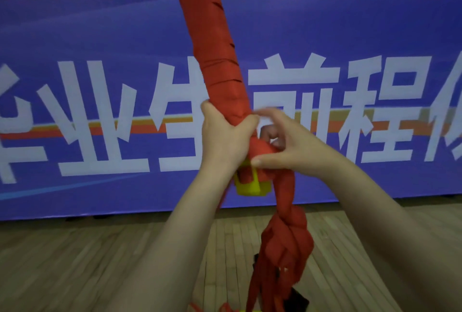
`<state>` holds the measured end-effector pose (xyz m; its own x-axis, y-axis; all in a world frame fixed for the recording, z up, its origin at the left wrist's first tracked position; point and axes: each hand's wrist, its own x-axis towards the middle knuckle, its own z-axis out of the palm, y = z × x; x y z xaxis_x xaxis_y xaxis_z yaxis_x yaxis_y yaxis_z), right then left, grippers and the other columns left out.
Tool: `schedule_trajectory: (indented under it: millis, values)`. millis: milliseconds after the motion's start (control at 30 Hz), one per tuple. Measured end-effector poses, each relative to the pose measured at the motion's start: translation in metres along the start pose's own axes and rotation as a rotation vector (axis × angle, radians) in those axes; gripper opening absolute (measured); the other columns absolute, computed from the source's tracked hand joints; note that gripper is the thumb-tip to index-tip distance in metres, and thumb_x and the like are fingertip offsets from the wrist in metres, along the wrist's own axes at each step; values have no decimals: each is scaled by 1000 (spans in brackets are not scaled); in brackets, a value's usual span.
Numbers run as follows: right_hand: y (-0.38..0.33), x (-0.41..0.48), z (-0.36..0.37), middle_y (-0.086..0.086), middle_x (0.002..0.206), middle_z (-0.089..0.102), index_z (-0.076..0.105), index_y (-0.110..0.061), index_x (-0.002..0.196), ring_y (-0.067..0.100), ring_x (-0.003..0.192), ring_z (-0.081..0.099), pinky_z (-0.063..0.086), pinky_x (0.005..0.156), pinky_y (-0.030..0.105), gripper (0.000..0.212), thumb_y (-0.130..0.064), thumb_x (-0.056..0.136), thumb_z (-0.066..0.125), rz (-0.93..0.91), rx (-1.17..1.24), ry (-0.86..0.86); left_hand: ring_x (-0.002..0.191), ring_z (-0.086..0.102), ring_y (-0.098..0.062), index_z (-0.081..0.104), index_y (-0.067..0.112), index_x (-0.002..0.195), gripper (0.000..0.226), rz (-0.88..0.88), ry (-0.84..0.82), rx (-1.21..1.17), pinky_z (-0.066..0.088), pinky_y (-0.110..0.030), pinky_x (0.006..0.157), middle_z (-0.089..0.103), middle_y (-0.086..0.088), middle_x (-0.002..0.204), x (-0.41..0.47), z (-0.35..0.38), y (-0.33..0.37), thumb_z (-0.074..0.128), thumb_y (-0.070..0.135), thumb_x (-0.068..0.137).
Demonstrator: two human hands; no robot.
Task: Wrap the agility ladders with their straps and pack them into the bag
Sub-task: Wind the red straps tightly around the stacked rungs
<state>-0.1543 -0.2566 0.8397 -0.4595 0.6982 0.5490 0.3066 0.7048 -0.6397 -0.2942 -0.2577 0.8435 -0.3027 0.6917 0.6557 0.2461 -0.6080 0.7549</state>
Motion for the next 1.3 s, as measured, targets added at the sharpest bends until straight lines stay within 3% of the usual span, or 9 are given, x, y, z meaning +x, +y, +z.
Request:
schedule_trajectory:
  millis: [67,300,433,533,667,800,900,1067,1300]
  values:
    - [26,-10,0,4,91,57,39,-30,130,11,61,59,51,59,26,79,-13,68,84,51,-16,-49,59,52,-1,40,11,104,43,51,58,41,43,-18,50,52,8,76,7,-9,2,71,17,75]
    - [126,-55,62,-6,73,66,69,-21,86,2,67,61,52,64,25,8,-21,78,70,336,-317,-180,59,48,-5,40,13,99,37,112,85,24,40,-13,46,50,7,77,24,-21,29,69,17,77]
    - [191,-92,82,-5,74,61,59,-22,80,10,72,64,48,61,24,22,-42,78,69,813,-502,-195,63,53,-10,42,13,98,38,61,89,-27,45,-18,51,53,6,78,32,-30,32,71,17,75]
    - [200,-102,73,4,63,53,55,-6,79,13,51,55,44,43,21,27,-30,87,66,1169,-63,-45,68,58,-17,42,15,96,37,32,108,-20,51,-27,58,55,3,80,33,-34,24,72,18,74]
    - [167,-79,81,13,63,65,57,-3,79,26,63,65,52,54,32,31,-26,98,49,963,836,388,71,59,-20,43,12,100,40,-15,115,-5,54,-38,66,55,2,81,33,-30,10,72,19,74]
    - [124,-74,103,19,112,68,63,1,115,31,99,63,48,86,39,62,-36,66,67,660,1049,89,74,58,-21,43,13,96,40,-60,106,-29,55,-43,72,55,2,81,35,-17,-1,73,21,71]
    - [116,-80,111,24,140,46,47,-1,137,40,131,41,18,114,53,78,-42,72,60,286,1260,-198,73,59,-21,44,14,98,39,-81,95,-16,55,-40,69,56,1,83,34,-11,-9,71,20,70]
    - [103,-82,102,16,128,57,32,-8,144,38,117,51,34,105,53,81,-28,76,71,209,950,-368,68,56,-17,45,12,99,37,-75,86,52,50,-33,61,54,3,80,32,-5,-21,71,18,74]
    - [121,-75,94,-5,87,67,65,-20,94,7,82,64,50,78,24,20,-14,76,73,376,392,-199,66,53,-9,42,14,101,38,-60,73,84,45,-24,53,51,7,81,30,-2,-20,70,17,75]
